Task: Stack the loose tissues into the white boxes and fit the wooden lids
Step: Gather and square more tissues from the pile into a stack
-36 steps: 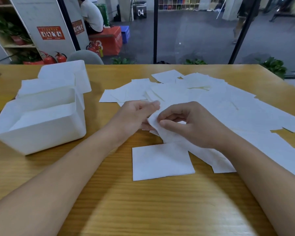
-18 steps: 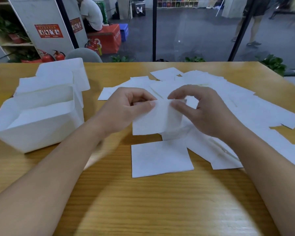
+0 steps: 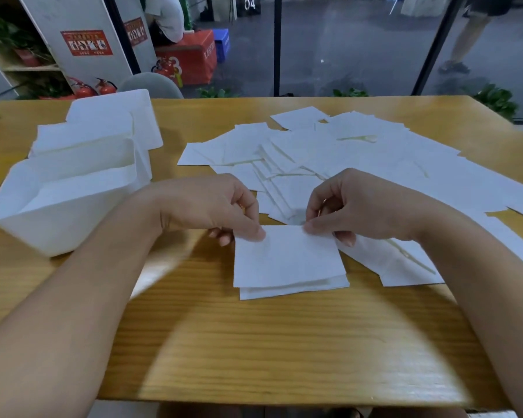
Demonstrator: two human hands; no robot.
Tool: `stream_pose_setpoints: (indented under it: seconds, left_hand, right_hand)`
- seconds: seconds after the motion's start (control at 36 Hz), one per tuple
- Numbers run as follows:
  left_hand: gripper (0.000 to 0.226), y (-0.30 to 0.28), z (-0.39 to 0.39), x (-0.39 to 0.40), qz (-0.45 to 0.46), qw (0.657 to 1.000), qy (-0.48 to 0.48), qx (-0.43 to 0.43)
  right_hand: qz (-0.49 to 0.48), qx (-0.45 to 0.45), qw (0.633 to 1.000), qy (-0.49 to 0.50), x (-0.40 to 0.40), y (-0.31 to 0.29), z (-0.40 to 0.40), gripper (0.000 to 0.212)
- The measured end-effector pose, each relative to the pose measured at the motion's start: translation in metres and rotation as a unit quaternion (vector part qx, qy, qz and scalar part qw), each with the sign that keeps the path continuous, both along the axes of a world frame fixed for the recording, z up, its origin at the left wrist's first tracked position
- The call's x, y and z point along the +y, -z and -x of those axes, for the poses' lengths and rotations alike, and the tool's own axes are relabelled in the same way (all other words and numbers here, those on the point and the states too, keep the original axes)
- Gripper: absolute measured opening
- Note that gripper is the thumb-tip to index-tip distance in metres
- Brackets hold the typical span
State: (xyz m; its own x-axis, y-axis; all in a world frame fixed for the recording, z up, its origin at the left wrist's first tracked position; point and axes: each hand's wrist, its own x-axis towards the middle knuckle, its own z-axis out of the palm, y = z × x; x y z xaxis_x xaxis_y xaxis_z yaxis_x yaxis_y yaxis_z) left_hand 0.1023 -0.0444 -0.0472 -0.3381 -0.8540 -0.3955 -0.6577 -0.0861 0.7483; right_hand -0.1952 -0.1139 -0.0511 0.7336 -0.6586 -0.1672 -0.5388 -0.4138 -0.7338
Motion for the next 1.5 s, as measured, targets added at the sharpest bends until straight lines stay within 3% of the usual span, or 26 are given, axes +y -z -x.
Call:
stream_pose_setpoints:
  seconds: [0.31,0.42,0.5,0.56,0.67,1.0,1.31,1.39,1.5]
  left_hand:
    - [0.041,0.002,0.007,0.000,0.011,0.998,0.009,-0.066]
    - [0.056,0.000,0.003,0.000,0.048,0.989,0.010,-0.141]
    - [0.068,0.001,0.002,-0.002,0.092,0.981,-0.025,-0.171]
    - [0.068,0.005,0.003,-0.004,0.142,0.975,-0.065,-0.157]
    - [0.045,0.014,0.010,-0.010,0.218,0.964,-0.096,-0.121]
    - [0.023,0.022,0.024,-0.010,0.257,0.963,-0.070,-0.045]
    - [0.014,0.025,0.028,-0.009,0.241,0.967,-0.069,-0.032]
    - [0.010,0.025,0.032,-0.010,0.234,0.966,-0.101,0.034]
    - [0.026,0.023,0.038,-0.007,0.186,0.967,-0.107,0.134]
  right_hand:
    - [0.016,0.018,1.000,-0.007,-0.004,0.004,0.001,0.013]
    - [0.100,0.039,0.994,0.010,-0.005,0.004,0.000,0.022]
    - [0.149,-0.003,0.988,0.051,-0.008,0.005,-0.001,0.022]
    - [0.180,-0.009,0.981,0.067,-0.008,0.007,-0.001,0.022]
    - [0.205,0.004,0.977,0.055,-0.010,0.013,-0.001,0.021]
    - [0.189,-0.020,0.982,-0.005,-0.013,0.019,-0.002,0.014]
    - [0.243,0.044,0.969,-0.033,-0.007,0.019,-0.007,0.015]
    - [0.225,-0.005,0.974,0.004,-0.007,0.018,-0.007,0.012]
    - [0.196,-0.090,0.976,0.032,-0.006,0.016,-0.009,0.013]
